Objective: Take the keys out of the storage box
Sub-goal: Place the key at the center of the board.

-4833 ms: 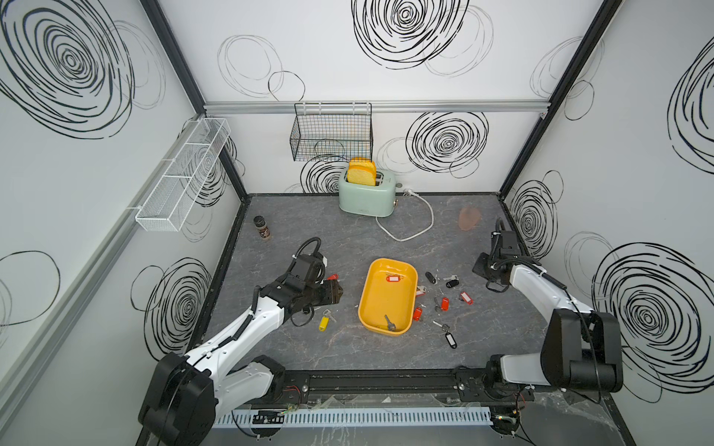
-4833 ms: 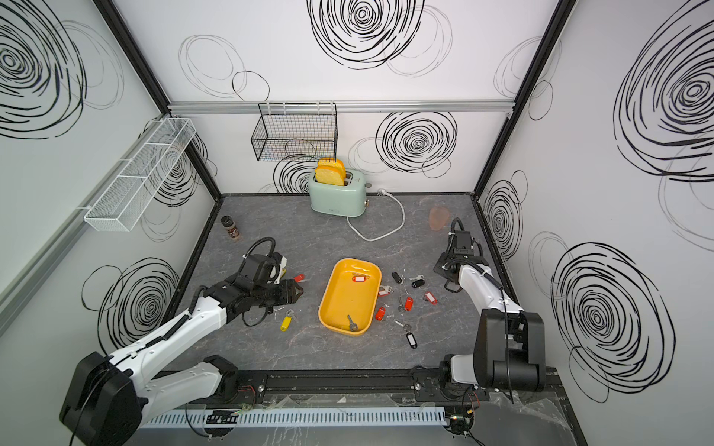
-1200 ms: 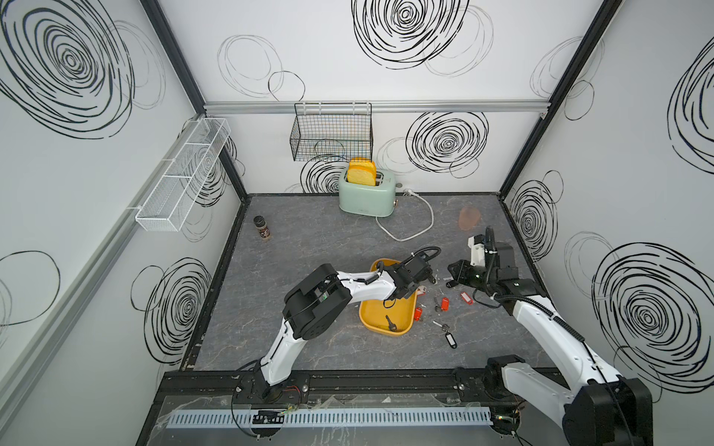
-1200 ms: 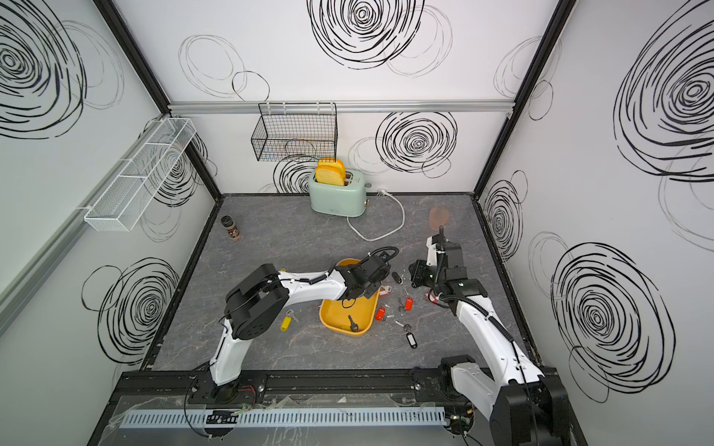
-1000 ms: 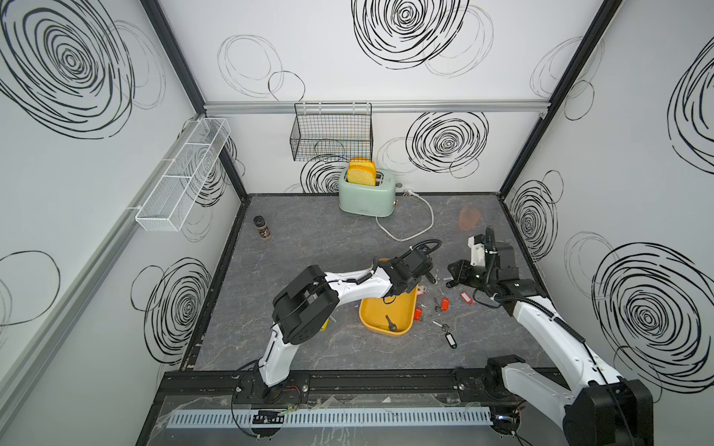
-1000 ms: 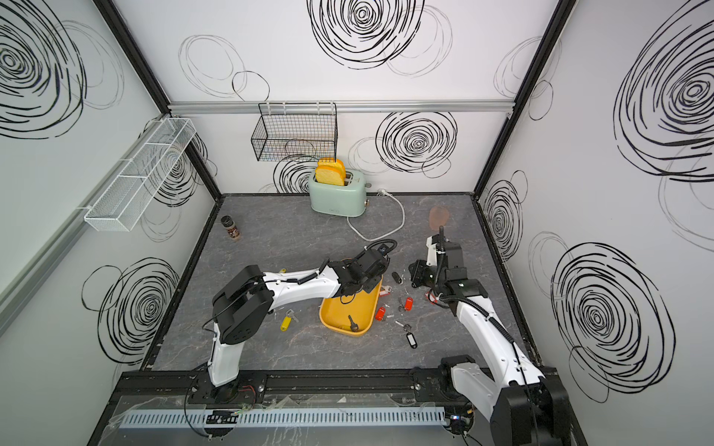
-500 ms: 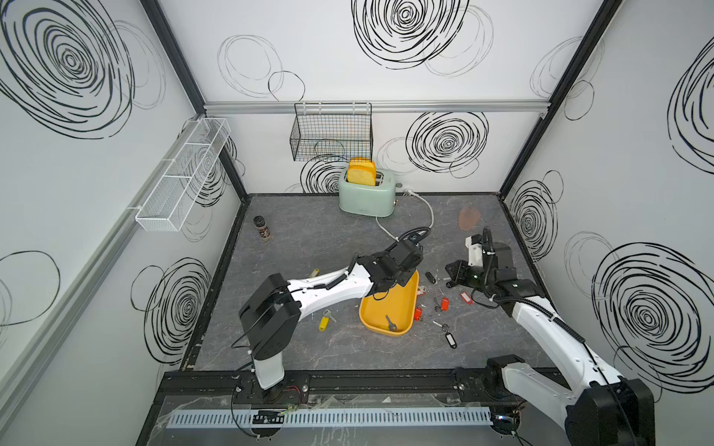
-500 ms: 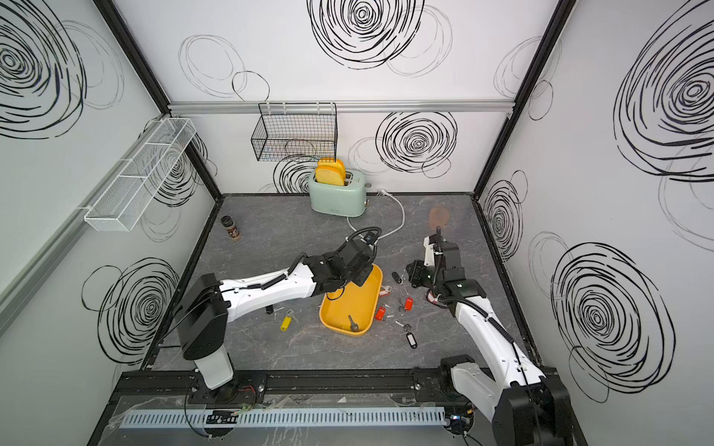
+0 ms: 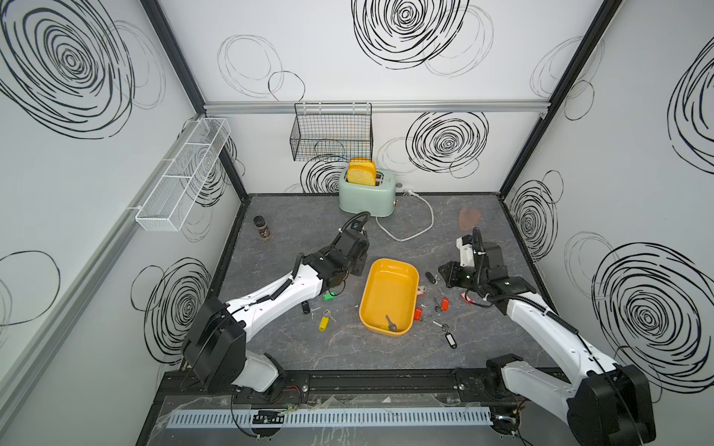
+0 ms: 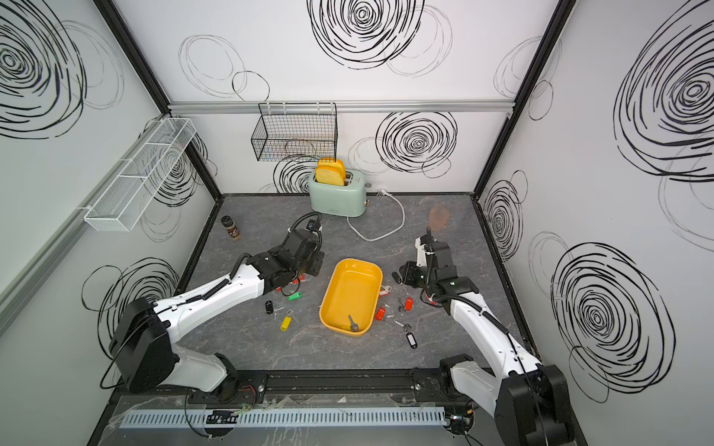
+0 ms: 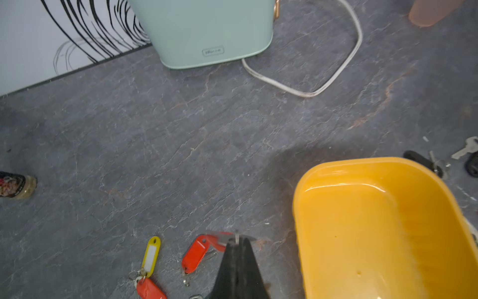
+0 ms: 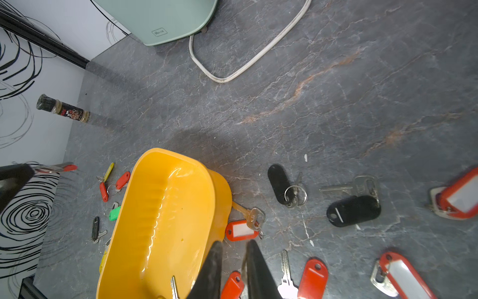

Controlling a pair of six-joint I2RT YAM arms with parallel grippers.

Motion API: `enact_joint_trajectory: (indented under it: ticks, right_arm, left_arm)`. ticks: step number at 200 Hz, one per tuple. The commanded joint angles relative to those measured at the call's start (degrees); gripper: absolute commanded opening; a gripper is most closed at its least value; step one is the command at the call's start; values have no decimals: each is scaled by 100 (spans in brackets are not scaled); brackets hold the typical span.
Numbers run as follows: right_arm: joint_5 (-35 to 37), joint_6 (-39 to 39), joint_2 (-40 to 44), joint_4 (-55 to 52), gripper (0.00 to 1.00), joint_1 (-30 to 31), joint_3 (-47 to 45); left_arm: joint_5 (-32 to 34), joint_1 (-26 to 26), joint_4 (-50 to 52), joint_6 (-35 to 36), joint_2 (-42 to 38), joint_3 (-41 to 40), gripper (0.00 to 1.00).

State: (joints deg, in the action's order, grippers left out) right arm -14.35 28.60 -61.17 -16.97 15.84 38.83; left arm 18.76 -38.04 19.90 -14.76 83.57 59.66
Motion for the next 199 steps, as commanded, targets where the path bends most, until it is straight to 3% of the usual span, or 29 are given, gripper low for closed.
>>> enact_joint_trajectory:
  ticks: [1, 80, 139, 199]
  right_arm:
    - [80, 67, -66, 172, 21, 95, 195]
    - [0, 128, -315, 386, 21, 490, 152]
    - [-135, -120, -625, 330, 23, 685, 310]
    - [-118, -585, -1410, -141, 30, 859, 1013]
  left_arm:
    - [-258, 148, -106, -283, 140, -181, 1]
    - [-620, 315, 108, -649, 1074, -115, 2]
    - [-685, 306, 202, -743, 889, -165, 36]
    - [-1155, 255, 509, -901, -67, -484, 47]
